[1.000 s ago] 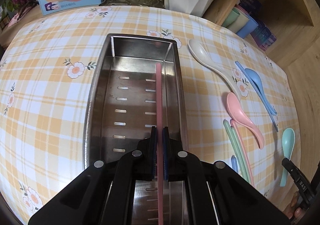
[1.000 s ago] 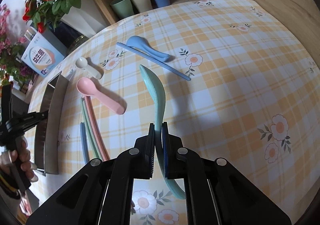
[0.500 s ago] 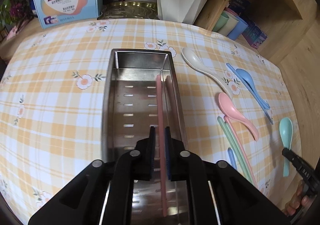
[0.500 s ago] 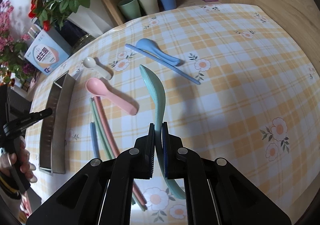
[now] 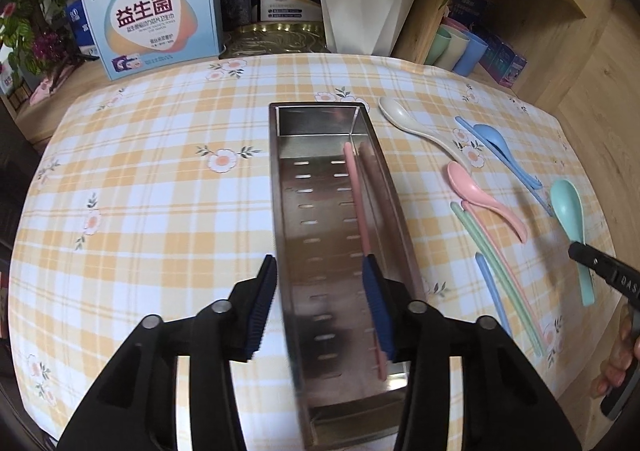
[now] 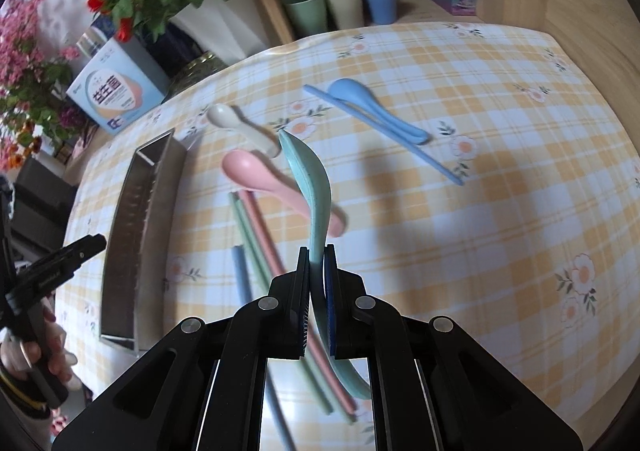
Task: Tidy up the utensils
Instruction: 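Carry the pink chopstick into the steel caddy with the left tool and open, then lower the teal spoon into the steel caddy with the right tool and open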
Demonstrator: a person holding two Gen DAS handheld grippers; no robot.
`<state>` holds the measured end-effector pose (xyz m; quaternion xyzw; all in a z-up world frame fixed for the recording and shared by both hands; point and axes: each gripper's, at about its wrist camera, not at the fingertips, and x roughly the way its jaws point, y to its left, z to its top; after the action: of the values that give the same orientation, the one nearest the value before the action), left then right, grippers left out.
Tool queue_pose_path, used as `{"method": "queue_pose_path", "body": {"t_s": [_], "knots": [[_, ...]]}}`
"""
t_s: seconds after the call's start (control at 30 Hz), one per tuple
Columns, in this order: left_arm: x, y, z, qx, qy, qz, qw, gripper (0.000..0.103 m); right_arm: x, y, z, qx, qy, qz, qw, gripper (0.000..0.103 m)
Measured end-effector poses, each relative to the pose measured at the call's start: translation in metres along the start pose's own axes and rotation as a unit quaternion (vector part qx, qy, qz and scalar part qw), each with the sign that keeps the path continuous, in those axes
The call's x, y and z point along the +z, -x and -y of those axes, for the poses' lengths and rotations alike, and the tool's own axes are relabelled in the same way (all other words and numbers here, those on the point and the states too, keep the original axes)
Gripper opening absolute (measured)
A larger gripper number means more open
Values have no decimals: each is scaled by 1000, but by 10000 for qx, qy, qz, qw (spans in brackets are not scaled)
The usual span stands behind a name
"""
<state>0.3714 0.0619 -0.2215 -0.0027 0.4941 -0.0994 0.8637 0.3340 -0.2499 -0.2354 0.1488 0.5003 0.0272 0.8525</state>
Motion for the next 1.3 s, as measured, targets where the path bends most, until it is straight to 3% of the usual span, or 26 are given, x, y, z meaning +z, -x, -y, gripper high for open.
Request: {"method": "queue_pose_path", "body": {"t_s": [0.07,0.2,0.33,0.53,0.87,1.3], "knots": [[-5,6,-5,3,-2,86,10000,57,1,-1,-11,-7,122,-9,9999,7],[-10,16,-17,46,42,218,9997,87,5,-4,-32,6,303,-42,9995,7],[-15,25,-35,44,147,296,9994,96,6,-11,-52,-29,388,-148,9991,7],[-25,31,-58,-27,183,327,9993,97,8,-15,-85,-34,527,-272,9982,7],[-37,37,-85,-223,280,446,9984,97,16,-45,-149,370,286,-521,9975,7],[-36,41,-123,75,547,677,9962,97,49,-104,-204,542,-241,-792,9951,7]]}}
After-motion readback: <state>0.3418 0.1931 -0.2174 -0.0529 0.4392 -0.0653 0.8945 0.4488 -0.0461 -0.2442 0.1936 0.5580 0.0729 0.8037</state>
